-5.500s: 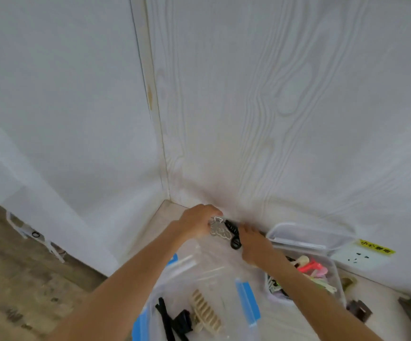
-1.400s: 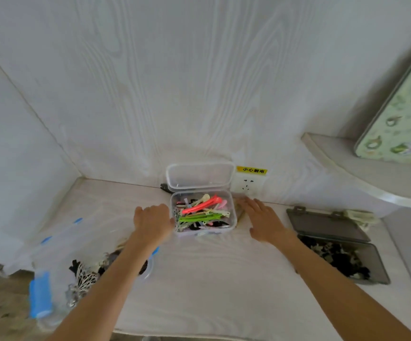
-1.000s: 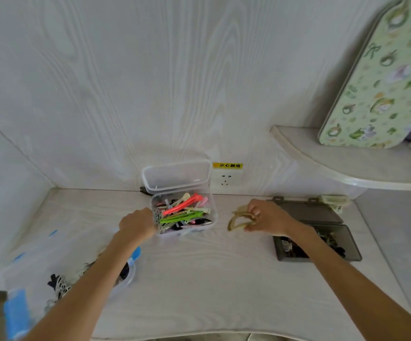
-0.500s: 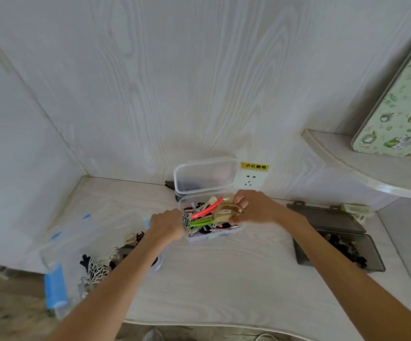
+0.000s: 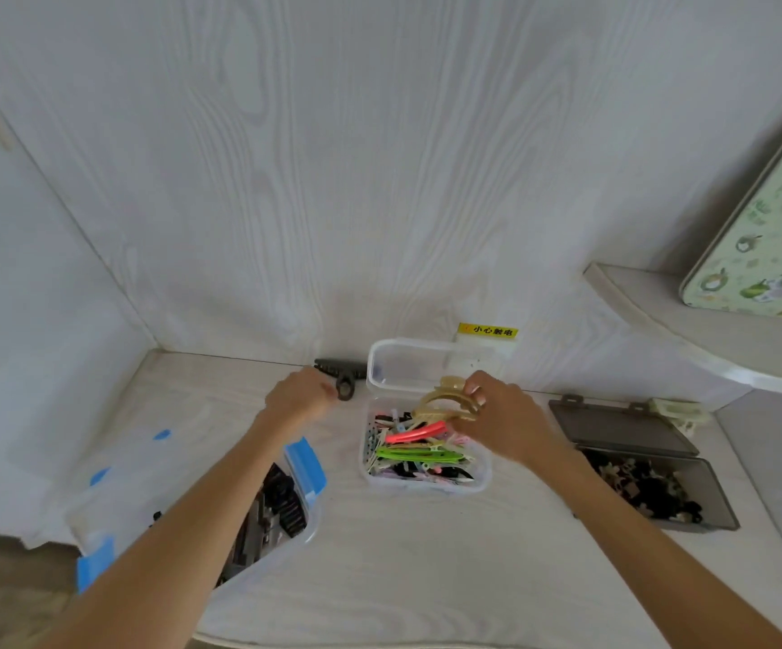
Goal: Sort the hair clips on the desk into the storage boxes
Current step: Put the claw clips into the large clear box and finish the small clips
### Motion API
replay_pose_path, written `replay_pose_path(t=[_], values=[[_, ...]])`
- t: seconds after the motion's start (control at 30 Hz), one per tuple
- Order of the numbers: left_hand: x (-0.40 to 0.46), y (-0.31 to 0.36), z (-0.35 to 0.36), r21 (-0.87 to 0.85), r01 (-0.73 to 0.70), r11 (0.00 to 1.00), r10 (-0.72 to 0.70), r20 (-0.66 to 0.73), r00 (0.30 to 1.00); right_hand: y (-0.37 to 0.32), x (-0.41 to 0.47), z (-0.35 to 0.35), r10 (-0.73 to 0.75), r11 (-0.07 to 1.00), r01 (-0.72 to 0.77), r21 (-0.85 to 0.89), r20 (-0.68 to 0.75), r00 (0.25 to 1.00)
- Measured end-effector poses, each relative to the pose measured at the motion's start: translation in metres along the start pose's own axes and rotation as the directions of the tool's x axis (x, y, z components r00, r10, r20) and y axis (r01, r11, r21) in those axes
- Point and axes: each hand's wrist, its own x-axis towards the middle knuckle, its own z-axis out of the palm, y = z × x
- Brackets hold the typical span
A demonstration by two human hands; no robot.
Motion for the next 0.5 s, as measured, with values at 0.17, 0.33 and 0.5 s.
replay_pose_path(t=[0.17,0.33,0.5], values=[[0.028,0.012,0.01,0.194,0.006,0.981,-0.002,-0.023,1.0,-0.01,0.012,0.007,-0.139,0.973,0.109,-0.201,-0.144,0.98],[0.031,0.017,0.021,0.272,-0.033,0.962,0.039,-0.017,0.999,-0.006,0.016,0.012,-0.187,0.962,0.146,-0.231,-0.167,0.968],[0.006,0.012,-0.024,0.2,-0.09,0.976,0.095,-0.02,0.995,-0.01,0.01,0.008,-0.18,0.975,0.166,-0.15,-0.086,0.98]])
